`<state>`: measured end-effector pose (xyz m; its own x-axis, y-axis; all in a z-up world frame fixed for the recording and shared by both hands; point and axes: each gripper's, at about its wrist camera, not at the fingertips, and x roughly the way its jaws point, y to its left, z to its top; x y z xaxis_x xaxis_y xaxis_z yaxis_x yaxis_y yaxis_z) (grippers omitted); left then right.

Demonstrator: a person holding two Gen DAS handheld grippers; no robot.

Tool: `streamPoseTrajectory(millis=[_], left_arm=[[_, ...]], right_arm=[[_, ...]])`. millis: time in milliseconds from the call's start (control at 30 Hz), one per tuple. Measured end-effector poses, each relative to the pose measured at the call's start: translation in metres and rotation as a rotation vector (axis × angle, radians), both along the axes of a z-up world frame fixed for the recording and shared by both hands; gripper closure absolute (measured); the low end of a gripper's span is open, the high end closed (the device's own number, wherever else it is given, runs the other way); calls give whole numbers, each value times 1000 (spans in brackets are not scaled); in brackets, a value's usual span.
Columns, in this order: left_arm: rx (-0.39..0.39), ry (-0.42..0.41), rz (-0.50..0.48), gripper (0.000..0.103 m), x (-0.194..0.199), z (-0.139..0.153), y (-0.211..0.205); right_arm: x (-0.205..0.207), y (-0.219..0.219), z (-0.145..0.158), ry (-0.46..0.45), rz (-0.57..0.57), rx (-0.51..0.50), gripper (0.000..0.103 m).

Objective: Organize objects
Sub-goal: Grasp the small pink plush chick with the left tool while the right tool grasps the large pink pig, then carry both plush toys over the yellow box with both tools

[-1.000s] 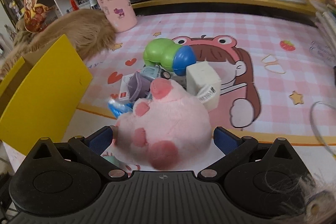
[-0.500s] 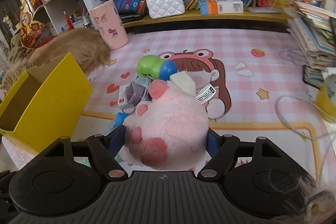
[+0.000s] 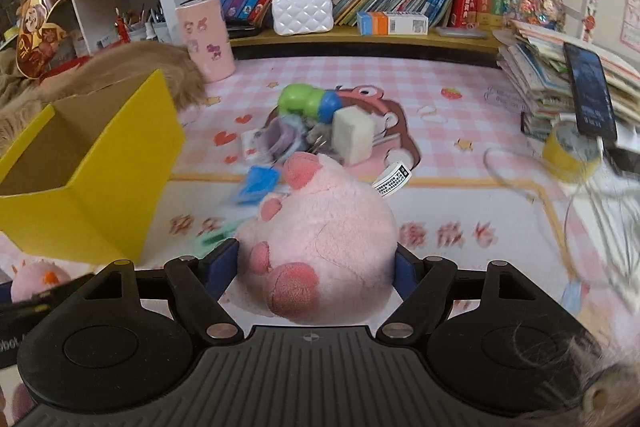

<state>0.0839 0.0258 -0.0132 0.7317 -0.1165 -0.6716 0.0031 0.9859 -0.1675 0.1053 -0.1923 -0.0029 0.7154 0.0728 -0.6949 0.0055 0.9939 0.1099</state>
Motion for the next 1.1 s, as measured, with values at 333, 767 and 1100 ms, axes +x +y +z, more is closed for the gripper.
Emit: streamPoseTrajectory(millis=[333,767,1100], left_arm=[[0,-37,-10,17,-48,4,82],[11,-48,34,17,-92,9,154],[3,-99,43,17,-99,17,177]], right_arm=[[-71,98,-6,18,29,-17,28],[-105,175,-11,61,97,37,28],[-107,204,-2,20,138,14,28]])
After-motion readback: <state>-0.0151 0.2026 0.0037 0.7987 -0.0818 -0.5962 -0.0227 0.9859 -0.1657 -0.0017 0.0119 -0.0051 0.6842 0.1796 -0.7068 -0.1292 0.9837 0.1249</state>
